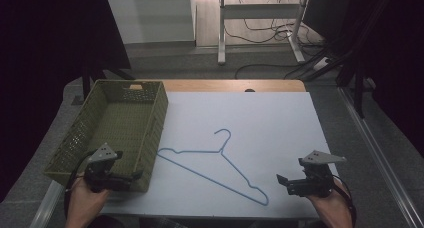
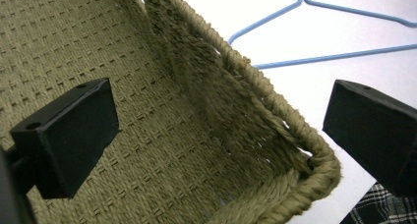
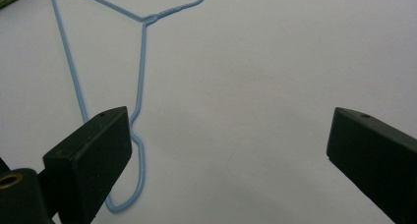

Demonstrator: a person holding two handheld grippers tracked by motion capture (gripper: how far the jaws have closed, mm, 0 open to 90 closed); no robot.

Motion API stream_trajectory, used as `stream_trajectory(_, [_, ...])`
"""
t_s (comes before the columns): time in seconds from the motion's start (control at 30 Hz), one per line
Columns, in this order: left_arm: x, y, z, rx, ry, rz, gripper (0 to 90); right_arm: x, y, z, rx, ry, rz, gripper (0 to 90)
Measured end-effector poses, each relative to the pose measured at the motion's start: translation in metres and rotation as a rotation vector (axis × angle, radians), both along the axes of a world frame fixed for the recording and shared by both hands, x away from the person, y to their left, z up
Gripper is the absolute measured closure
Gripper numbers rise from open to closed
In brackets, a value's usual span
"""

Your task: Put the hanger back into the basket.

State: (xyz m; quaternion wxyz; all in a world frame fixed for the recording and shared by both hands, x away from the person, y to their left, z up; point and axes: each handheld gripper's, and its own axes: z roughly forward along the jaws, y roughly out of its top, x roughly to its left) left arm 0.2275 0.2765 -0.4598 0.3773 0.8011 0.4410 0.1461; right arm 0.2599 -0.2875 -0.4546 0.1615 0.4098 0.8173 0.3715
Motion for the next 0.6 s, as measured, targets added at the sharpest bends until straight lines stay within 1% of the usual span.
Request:
stream_trajectory(0.13, [0.0003,0.0006,-0.0001,0.002,-0.001,-0.002,1.2,-0.0001,0.0008,0.0000,-0.011,-0.006,0.004,1.8])
stream_trajectory(0.3, [0.0010,0.0009,-0.0007,0.010,-0.005,-0.009,1.7,-0.0001,0.0018,-0.0009,-0.014,0.000,0.011,0.5])
stream_trajectory(0.5, [0.0015,0.0007,-0.0007,0.005,-0.009,-0.013,1.7,0.0002,0.0016,-0.0007,-0.005,0.009,0.021,0.2])
stream_trajectory(0.6, [0.0013,-0.0004,-0.0001,-0.006,-0.011,-0.023,1.7,0.0001,0.0018,-0.0004,-0.009,0.012,0.023,0.2])
